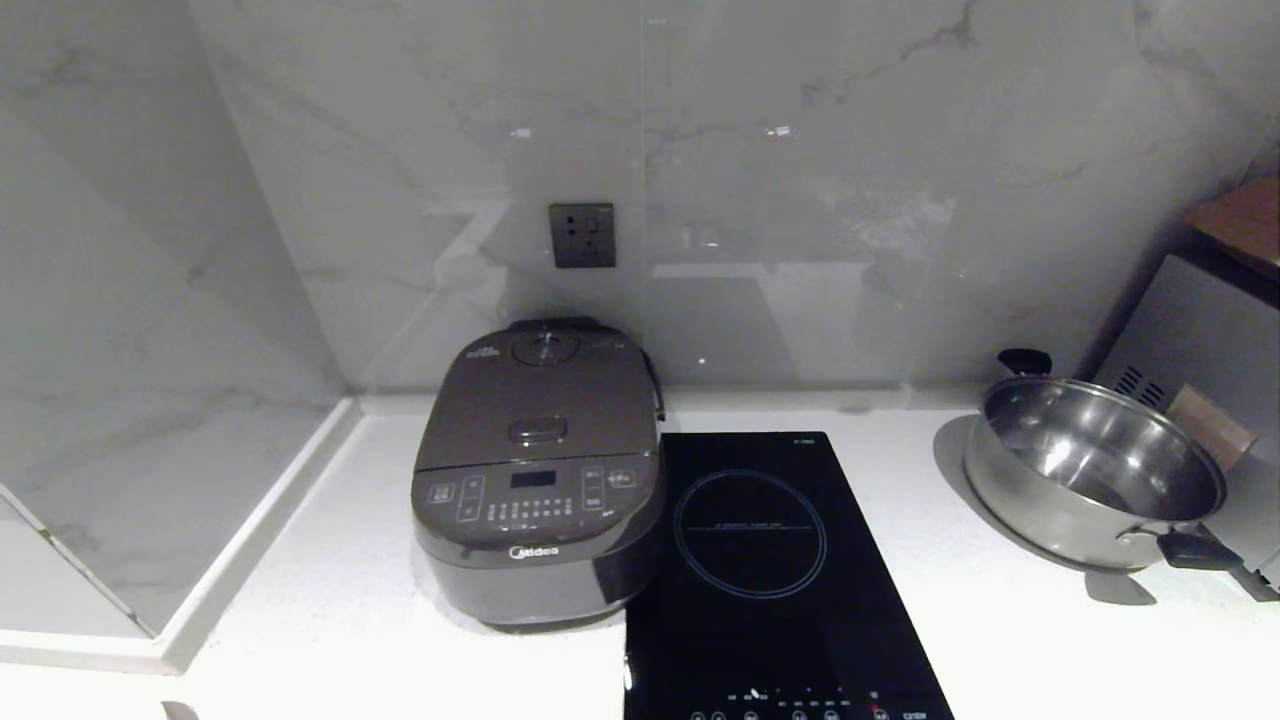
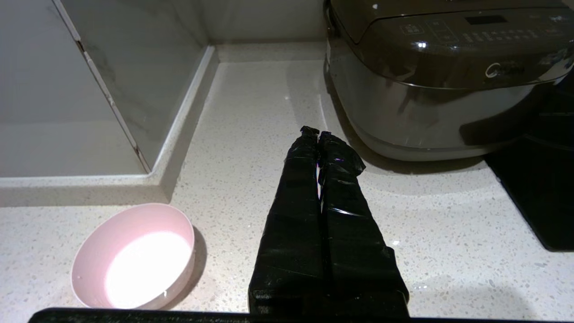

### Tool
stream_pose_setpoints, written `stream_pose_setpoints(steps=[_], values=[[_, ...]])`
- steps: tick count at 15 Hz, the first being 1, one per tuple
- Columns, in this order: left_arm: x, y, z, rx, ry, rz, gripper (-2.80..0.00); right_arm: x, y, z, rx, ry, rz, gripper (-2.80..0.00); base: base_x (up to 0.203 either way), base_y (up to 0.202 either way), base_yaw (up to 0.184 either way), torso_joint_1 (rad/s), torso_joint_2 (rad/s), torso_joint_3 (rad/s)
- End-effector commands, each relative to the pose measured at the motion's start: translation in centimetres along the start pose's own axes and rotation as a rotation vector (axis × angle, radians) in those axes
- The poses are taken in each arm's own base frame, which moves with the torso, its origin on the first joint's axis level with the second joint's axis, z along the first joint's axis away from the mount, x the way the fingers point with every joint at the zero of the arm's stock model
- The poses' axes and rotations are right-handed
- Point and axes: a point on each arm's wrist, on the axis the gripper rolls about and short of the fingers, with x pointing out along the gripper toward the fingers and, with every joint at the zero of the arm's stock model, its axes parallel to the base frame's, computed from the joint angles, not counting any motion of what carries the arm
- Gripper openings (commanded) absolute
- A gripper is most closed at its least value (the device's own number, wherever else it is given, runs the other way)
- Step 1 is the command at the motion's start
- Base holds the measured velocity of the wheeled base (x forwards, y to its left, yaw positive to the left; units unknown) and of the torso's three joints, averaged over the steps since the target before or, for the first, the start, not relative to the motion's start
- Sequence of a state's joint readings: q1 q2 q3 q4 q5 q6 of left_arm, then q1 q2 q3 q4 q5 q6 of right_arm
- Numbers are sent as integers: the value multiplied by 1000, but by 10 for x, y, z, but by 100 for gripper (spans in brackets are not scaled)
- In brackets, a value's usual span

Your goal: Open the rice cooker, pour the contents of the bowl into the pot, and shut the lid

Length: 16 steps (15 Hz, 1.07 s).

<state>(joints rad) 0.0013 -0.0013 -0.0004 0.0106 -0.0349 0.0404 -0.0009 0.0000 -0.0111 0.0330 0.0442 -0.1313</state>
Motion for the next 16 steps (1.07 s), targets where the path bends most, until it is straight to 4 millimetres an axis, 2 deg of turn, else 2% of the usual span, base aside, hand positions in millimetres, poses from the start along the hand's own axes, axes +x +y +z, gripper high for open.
stream_pose_setpoints(steps=[1,16], values=[[0,0,0,-10,2,0,-280,0,0,-1,2,18,11,-280,0,0,0,0,0,0],[0,0,0,-13,2,-2,-280,0,0,-1,54,19,0,-280,0,0,0,0,0,0]])
